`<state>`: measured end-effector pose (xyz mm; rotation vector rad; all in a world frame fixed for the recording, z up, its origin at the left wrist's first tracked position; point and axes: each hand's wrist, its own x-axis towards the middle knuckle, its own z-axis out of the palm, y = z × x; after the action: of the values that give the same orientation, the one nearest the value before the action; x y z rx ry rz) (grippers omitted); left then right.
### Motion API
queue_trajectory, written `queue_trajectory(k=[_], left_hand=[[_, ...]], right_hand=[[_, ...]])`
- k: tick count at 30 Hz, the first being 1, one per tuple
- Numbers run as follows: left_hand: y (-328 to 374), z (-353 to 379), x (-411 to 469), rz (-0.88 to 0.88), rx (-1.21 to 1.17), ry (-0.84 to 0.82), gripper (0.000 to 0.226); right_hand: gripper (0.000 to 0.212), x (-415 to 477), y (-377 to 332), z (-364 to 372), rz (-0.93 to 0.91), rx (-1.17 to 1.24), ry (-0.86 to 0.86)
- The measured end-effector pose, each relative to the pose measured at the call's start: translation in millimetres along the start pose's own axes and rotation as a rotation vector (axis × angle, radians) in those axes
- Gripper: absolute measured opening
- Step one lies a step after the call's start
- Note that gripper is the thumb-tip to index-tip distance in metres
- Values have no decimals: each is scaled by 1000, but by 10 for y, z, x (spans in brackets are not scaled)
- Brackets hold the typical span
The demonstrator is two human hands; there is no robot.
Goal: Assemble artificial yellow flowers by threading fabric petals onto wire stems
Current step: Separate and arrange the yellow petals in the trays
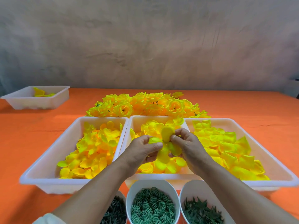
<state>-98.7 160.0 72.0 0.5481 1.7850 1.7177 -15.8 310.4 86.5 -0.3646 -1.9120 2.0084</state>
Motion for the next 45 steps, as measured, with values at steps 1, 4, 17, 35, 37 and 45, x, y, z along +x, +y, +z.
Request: queue_trajectory(k=[1, 4, 17, 35, 37, 45], left_hand=[[8, -3, 20, 17, 0, 43, 15], [15, -59, 101, 98, -3, 262, 6], [-16, -159, 178, 7, 674, 635, 44], [-22, -317, -81, 201, 771, 512, 27], [-31, -293, -74, 161, 1015, 403, 33], [-14, -82, 70, -103, 1630, -93, 38]], right_hand=[[9, 28, -11, 23, -17, -46, 4], [10, 159, -27, 21, -70, -339, 75], [44, 380, 215, 607, -267, -1469, -621], [18, 252, -48, 126, 341, -4, -265], [22, 242, -66, 75, 340, 91, -232], [27, 397, -173, -65, 103, -445, 143]])
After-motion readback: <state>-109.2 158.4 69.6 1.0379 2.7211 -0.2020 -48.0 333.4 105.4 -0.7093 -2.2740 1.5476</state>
